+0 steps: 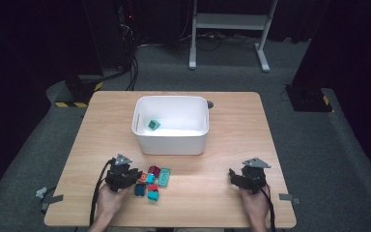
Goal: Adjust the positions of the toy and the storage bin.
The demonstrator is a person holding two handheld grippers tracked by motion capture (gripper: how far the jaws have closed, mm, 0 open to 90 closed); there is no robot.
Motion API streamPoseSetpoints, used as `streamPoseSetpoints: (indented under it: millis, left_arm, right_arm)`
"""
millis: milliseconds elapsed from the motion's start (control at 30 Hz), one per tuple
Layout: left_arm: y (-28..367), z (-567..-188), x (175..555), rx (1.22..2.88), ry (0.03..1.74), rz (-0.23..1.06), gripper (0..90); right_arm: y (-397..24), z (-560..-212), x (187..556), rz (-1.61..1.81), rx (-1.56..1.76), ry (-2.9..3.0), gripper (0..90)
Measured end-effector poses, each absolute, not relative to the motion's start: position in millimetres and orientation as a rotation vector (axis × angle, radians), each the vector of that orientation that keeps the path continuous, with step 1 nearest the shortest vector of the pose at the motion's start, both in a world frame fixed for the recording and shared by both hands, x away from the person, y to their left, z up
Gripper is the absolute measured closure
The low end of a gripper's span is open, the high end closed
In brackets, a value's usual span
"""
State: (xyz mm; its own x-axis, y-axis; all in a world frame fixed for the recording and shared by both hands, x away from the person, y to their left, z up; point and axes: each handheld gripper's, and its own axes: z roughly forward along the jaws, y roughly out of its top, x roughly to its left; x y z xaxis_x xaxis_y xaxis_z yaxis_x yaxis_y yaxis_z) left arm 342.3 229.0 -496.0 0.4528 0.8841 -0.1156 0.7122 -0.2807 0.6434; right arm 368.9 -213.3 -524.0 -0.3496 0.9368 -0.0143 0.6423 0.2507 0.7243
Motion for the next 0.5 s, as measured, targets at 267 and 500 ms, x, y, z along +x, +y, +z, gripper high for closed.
streamPoseSetpoints:
  millis: [267,500]
  left_arm:
    - [229.5,-496.5,343.9,2.067,1.329,0.348,78.5]
    - [230.0,-497.2,344.7,2.064,1.32,0.343,82.1]
  right_arm:
    - [-213.4,-524.0,368.9,0.88,1.435,2.081,26.3]
    - [-213.3,-524.0,368.9,0.88,1.436,2.081,26.3]
